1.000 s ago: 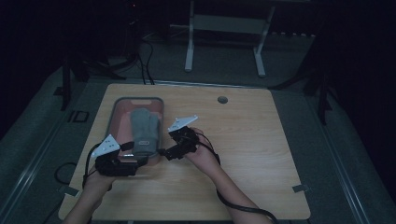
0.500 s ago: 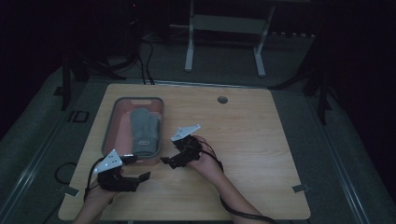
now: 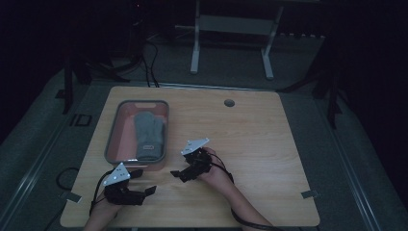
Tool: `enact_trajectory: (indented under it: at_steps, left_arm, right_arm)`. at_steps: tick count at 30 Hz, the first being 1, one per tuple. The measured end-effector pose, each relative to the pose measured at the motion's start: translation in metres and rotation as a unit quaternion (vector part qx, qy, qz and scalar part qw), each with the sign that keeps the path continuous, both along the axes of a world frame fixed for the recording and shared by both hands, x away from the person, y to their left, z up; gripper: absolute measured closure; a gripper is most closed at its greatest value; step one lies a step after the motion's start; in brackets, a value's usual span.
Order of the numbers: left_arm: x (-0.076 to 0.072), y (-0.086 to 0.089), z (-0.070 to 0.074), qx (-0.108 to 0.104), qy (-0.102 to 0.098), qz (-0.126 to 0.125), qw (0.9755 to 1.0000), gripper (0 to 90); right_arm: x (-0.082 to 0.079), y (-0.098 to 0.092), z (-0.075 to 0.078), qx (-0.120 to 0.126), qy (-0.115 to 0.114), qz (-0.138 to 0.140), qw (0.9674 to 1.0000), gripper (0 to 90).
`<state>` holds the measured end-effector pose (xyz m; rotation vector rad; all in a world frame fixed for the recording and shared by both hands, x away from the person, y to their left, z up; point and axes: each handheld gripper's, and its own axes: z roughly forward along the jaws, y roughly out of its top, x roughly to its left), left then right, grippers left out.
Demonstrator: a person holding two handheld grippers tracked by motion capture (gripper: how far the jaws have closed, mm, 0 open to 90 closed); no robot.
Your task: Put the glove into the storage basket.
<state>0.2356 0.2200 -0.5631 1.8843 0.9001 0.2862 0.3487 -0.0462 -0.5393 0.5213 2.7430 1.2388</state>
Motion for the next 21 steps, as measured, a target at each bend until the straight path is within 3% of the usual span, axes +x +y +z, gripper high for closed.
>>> enact_trajectory:
  at_steps: [9,21]
  left_arm:
    - [-0.003,0.004,-0.004,0.026,-0.009,0.017,0.9995,14.7]
    - [-0.006,0.008,-0.007,0.029,-0.012,0.026,0.9992,14.7]
  right_arm:
    - [-0.004,-0.01,-0.017,-0.004,-0.016,-0.001,0.9999,13.9]
    - [-0.001,-0.021,-0.022,0.008,-0.02,-0.016,0.9996,14.0]
